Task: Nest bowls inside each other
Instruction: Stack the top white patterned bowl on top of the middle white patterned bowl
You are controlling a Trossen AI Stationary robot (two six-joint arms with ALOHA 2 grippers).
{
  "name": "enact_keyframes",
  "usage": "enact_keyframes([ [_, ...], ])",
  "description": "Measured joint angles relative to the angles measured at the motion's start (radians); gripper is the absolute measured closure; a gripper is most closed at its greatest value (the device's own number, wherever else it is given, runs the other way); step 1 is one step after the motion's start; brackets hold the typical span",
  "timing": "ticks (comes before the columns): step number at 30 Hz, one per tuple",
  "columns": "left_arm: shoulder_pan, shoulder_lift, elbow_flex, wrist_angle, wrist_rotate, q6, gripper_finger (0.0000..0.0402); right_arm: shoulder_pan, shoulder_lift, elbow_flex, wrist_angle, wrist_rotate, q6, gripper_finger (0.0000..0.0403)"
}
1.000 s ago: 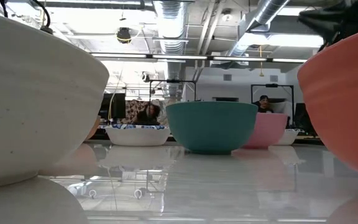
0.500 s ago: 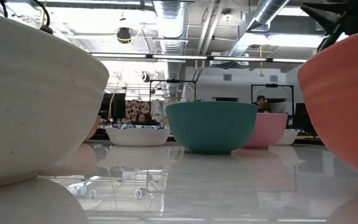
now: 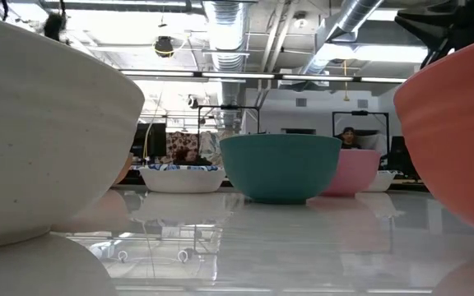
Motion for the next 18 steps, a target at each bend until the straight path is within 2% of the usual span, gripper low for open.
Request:
enact_keyframes([
  [4, 0.0, 0.009, 0.0, 0.339, 0.125, 0.247, 0.0226, 0.0, 0.0, 0.001, -0.001, 0.059, -0.013, 0.0351],
  [11, 0.0, 0.099, 0.0, 0.755, 0.088, 0.571, 0.0226, 0.0, 0.035, 0.091, -0.002, 0.129, -0.146, 0.0349],
  [14, 0.0, 0.15, 0.001, 0.853, 0.084, 0.616, 0.0226, 0.0, 0.082, 0.167, -0.019, 0.158, -0.192, 0.0338],
  [18, 0.0, 0.231, 0.052, 0.855, 0.119, 0.598, 0.0213, 0.0, 0.168, 0.297, -0.103, 0.159, -0.195, 0.0303],
])
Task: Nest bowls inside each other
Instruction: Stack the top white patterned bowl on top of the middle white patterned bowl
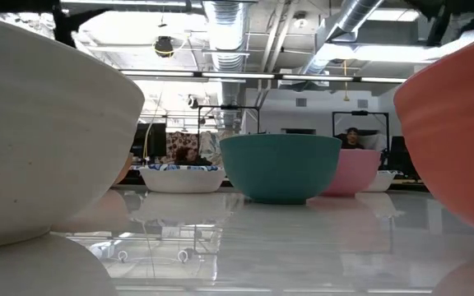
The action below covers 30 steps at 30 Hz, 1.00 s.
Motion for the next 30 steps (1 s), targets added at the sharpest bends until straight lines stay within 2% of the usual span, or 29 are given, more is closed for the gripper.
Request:
enact_keyframes([
  [5, 0.0, 0.132, 0.131, -0.022, 0.094, 0.01, 0.0178, 0.0, 0.13, 0.181, -0.166, 0.039, -0.023, 0.0232],
  [8, 0.0, 0.206, 0.249, -0.148, 0.121, 0.025, 0.0157, 0.0, 0.21, 0.28, -0.298, 0.052, -0.012, 0.0192],
  [12, 0.0, 0.288, 0.455, -0.498, 0.072, 0.022, 0.0146, 0.0, 0.32, 0.394, -0.517, 0.143, 0.109, 0.0174],
  [16, 0.0, 0.363, 0.705, -0.925, -0.006, -0.037, 0.0145, -0.001, 0.425, 0.469, -0.742, 0.28, 0.27, 0.0184],
  [19, 0.0, 0.415, 0.866, -1.186, -0.04, -0.107, 0.0145, -0.015, 0.49, 0.504, -0.856, 0.319, 0.405, 0.0197],
  [21, 0.0, 0.443, 0.944, -1.306, -0.046, -0.145, 0.0145, -0.041, 0.527, 0.52, -0.931, 0.305, 0.487, 0.0205],
  [24, 0.005, 0.468, 1.013, -1.418, -0.038, -0.173, 0.0145, -0.088, 0.578, 0.533, -1.017, 0.202, 0.557, 0.0216],
  [30, 0.039, 0.462, 1.029, -1.512, 0.038, -0.211, 0.0145, -0.211, 0.709, 0.538, -1.06, -0.015, 0.574, 0.023],
])
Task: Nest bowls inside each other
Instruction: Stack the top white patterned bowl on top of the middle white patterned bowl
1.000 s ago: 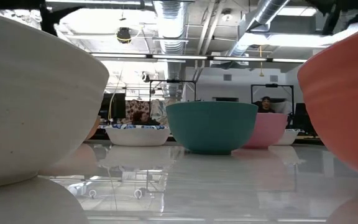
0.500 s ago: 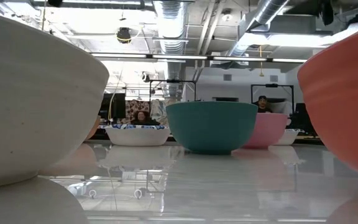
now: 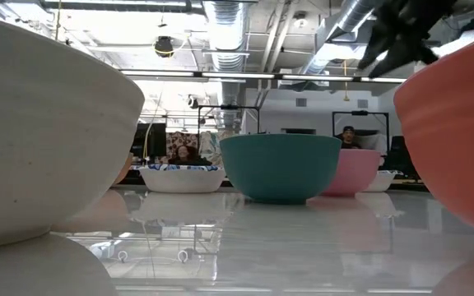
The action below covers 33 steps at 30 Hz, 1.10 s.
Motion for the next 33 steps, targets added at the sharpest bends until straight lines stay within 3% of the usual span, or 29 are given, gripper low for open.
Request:
enact_keyframes([
  [5, 0.02, 0.007, 0.0, -0.029, 0.034, -0.005, 0.0145, -0.081, 0.08, -0.001, -0.007, -0.128, -0.124, 0.0234],
  [13, 0.064, 0.076, 0.0, -0.03, 0.109, 0.126, 0.0145, -0.156, 0.103, 0.0, -0.05, -0.216, -0.414, 0.0234],
  [19, 0.121, 0.15, 0.0, -0.03, 0.238, 0.223, 0.0145, -0.135, 0.104, 0.001, -0.248, -0.341, -0.367, 0.0234],
  [26, 0.211, 0.206, 0.0, -0.029, 0.484, 0.275, 0.0145, -0.04, 0.104, 0.001, -0.446, -0.513, -0.256, 0.0234],
  [33, 0.267, 0.242, 0.0, 0.114, 0.644, 0.363, 0.0145, 0.129, 0.099, 0.001, -0.48, -0.534, -0.138, 0.0234],
])
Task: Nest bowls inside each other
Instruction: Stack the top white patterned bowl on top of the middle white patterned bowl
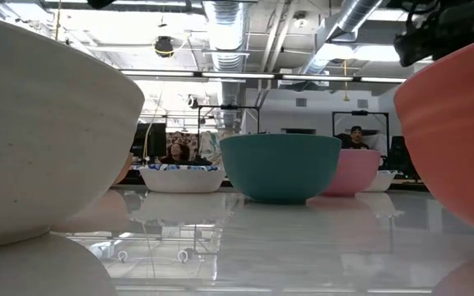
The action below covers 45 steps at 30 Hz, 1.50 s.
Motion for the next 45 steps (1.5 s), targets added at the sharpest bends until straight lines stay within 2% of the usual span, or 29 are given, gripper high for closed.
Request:
enact_keyframes([
  [4, 0.024, 0.061, 0.0, 0.029, 0.081, 0.064, 0.0145, 0.101, -0.002, 0.0, 0.023, 0.004, 0.104, 0.0234],
  [12, 0.043, 0.272, 0.0, 0.094, 0.123, 0.222, 0.0145, 0.267, -0.032, 0.0, 0.07, 0.022, 0.261, 0.0234],
  [17, 0.058, 0.428, 0.0, 0.192, 0.168, 0.237, 0.0145, 0.364, -0.044, 0.0, 0.065, 0.024, 0.383, 0.0234],
  [25, 0.052, 0.577, 0.0, 0.379, 0.371, 0.258, 0.0145, 0.51, -0.043, 0.0, 0.009, 0.068, 0.577, 0.0234],
  [28, 0.038, 0.592, 0.0, 0.476, 0.335, 0.236, 0.0145, 0.538, -0.043, 0.0, -0.053, 0.142, 0.705, 0.0234],
  [31, 0.038, 0.592, 0.0, 0.563, 0.227, 0.244, 0.0145, 0.545, -0.043, 0.0, -0.047, 0.252, 0.797, 0.0234],
  [33, 0.042, 0.592, 0.004, 0.599, 0.158, 0.309, 0.0145, 0.545, -0.043, 0.0, -0.028, 0.313, 0.811, 0.0234],
  [37, 0.068, 0.63, 0.104, 0.576, 0.128, 0.448, 0.0145, 0.534, -0.041, 0.0, -0.001, 0.379, 0.799, 0.0234],
  [42, 0.102, 0.741, 0.302, 0.396, 0.143, 0.489, 0.0145, 0.482, -0.041, 0.0, -0.022, 0.412, 0.793, 0.0234],
  [45, 0.113, 0.784, 0.423, 0.324, 0.16, 0.478, 0.0145, 0.414, -0.038, 0.0, -0.06, 0.471, 0.83, 0.0234],
])
